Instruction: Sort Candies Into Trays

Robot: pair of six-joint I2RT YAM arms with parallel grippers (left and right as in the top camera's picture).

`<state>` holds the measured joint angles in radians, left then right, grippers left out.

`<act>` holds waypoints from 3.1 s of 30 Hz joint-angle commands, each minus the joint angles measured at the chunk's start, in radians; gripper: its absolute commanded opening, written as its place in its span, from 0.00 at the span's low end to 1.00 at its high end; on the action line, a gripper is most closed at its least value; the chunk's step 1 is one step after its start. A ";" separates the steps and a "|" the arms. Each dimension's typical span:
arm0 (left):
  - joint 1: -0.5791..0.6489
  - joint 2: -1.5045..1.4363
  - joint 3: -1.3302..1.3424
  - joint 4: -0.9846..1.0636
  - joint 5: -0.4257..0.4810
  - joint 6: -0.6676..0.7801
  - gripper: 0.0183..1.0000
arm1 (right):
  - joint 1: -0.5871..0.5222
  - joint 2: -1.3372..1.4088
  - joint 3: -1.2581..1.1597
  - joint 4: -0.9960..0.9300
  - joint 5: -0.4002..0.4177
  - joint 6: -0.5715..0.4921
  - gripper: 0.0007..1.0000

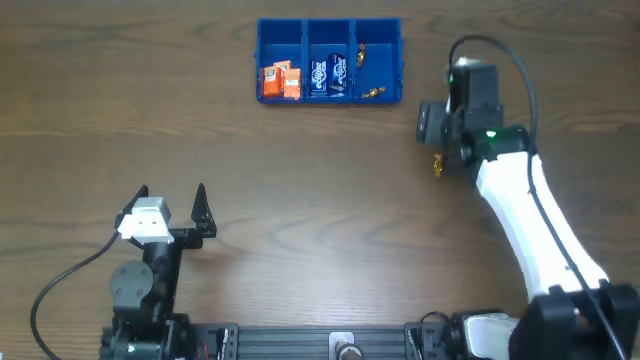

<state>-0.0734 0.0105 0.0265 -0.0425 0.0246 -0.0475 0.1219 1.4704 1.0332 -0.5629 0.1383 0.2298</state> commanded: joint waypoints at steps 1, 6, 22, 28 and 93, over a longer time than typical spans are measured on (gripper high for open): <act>0.003 -0.006 -0.022 -0.035 -0.008 0.011 1.00 | -0.031 0.105 -0.064 0.001 -0.028 0.033 0.78; 0.003 -0.006 -0.022 -0.035 -0.008 0.011 1.00 | -0.035 0.233 -0.064 0.002 -0.028 0.036 0.76; 0.003 -0.006 -0.022 -0.035 -0.008 0.011 1.00 | -0.064 0.307 -0.064 0.030 -0.028 0.035 0.40; 0.003 -0.006 -0.022 -0.035 -0.008 0.011 1.00 | -0.063 0.307 -0.064 0.036 -0.029 0.035 0.24; 0.003 -0.006 -0.022 -0.035 -0.008 0.011 1.00 | -0.088 -1.401 -0.906 0.433 -0.159 -0.154 1.00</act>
<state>-0.0734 0.0109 0.0269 -0.0433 0.0254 -0.0475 0.0360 0.1780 0.1932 -0.1352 -0.0021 0.0860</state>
